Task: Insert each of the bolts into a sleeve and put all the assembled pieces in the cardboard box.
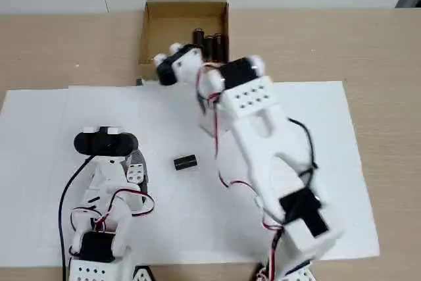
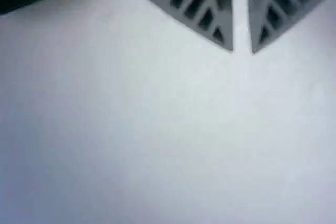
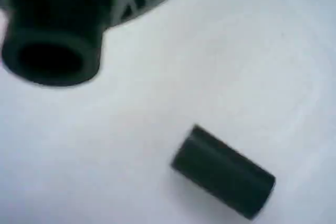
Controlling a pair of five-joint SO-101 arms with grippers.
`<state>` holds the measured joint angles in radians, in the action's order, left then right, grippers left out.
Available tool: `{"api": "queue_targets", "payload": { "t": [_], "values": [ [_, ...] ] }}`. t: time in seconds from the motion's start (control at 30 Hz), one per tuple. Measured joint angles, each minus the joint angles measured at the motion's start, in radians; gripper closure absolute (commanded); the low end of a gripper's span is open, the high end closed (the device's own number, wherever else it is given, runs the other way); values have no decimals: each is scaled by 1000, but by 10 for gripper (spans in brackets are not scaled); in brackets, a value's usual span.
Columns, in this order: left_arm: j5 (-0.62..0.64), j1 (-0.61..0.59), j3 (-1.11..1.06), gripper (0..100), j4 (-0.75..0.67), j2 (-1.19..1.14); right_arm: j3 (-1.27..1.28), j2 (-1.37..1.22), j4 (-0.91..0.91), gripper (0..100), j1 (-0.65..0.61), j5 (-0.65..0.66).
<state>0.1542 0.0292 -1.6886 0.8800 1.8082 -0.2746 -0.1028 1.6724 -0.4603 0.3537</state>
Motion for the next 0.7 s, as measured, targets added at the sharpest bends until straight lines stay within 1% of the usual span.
{"api": "queue_targets", "payload": {
  "t": [0.1, 0.2, 0.43, 0.6, 0.7],
  "values": [
    [0, 0, 0, 994, 0, 0, 41, 107, 6, 995, 44, -34],
    [0, 0, 2, 994, 6, 0, 107, 238, 6, 991, 61, -44],
    [-8, -9, 155, 994, 190, 0, 342, 542, 6, 991, 114, -155],
    [-60, -84, 249, 994, 287, 0, 554, 701, 6, 991, 229, -172],
    [-80, -101, 287, 994, 324, 0, 677, 767, -9, 991, 315, -175]
  ]
}}
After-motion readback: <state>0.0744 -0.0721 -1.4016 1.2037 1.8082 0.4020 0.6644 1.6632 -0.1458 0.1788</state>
